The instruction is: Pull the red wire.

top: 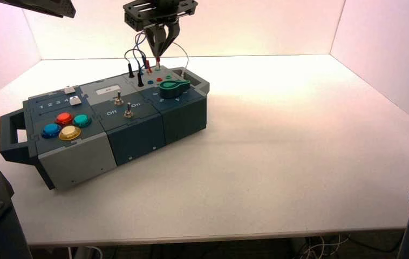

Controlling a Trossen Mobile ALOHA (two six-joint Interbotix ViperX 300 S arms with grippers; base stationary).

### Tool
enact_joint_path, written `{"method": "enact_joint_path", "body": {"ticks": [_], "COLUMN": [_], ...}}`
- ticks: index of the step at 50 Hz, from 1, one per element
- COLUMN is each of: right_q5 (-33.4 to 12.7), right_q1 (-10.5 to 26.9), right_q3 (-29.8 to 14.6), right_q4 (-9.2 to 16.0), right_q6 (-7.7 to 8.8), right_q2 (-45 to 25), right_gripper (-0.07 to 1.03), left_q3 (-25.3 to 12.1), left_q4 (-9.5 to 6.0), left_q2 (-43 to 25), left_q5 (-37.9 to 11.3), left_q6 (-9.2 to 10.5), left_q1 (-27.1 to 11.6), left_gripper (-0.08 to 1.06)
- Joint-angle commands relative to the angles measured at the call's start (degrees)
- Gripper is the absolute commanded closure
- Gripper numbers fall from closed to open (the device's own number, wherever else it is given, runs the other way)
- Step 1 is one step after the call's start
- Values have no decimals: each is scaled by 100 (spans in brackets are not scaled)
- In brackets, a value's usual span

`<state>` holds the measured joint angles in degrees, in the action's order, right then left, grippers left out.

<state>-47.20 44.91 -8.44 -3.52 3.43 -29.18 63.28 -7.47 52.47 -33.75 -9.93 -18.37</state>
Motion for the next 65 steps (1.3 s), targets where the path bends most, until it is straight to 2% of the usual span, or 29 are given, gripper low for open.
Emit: {"method": "enact_joint_path", "body": {"ticks": [1, 4, 8, 17, 21, 23, 33, 41, 59, 65], "right_q5": [0, 0, -9, -132, -149, -167, -290, -246, 149, 378], "right_q1": [-26, -35, -70, -114, -123, -123, -123, -123, -123, -123], "right_q3": [-44, -26, 9, 26, 44, 53, 246, 694, 2505, 3252], "right_q4": [-79, -97, -97, -105, -105, -105, -176, -211, -167, -149], "right_q6": [0, 9, 0, -9, -26, -35, -26, -26, -79, -105], "right_q2": [299, 290, 272, 290, 325, 343, 659, 1222, 2777, 3463], "right_gripper": [98, 96, 83, 61, 45, 43, 43, 43, 43, 43], "left_q3": [-123, -123, -123, -123, -123, -123, -123, -123, -114, -114], "left_q4": [9, 0, 9, 9, 0, 0, 9, 0, 9, 9], "left_q2": [-26, -26, -26, -26, -26, -26, -26, -26, -26, -35], "left_q5": [35, 35, 44, 44, 44, 35, 44, 44, 53, 62], "left_q6": [-18, -18, -18, -18, -18, -9, -18, -18, -26, -44], "left_q1": [26, 26, 26, 26, 26, 26, 26, 26, 26, 26], "left_gripper": [69, 69, 69, 69, 69, 69, 69, 69, 69, 69]}}
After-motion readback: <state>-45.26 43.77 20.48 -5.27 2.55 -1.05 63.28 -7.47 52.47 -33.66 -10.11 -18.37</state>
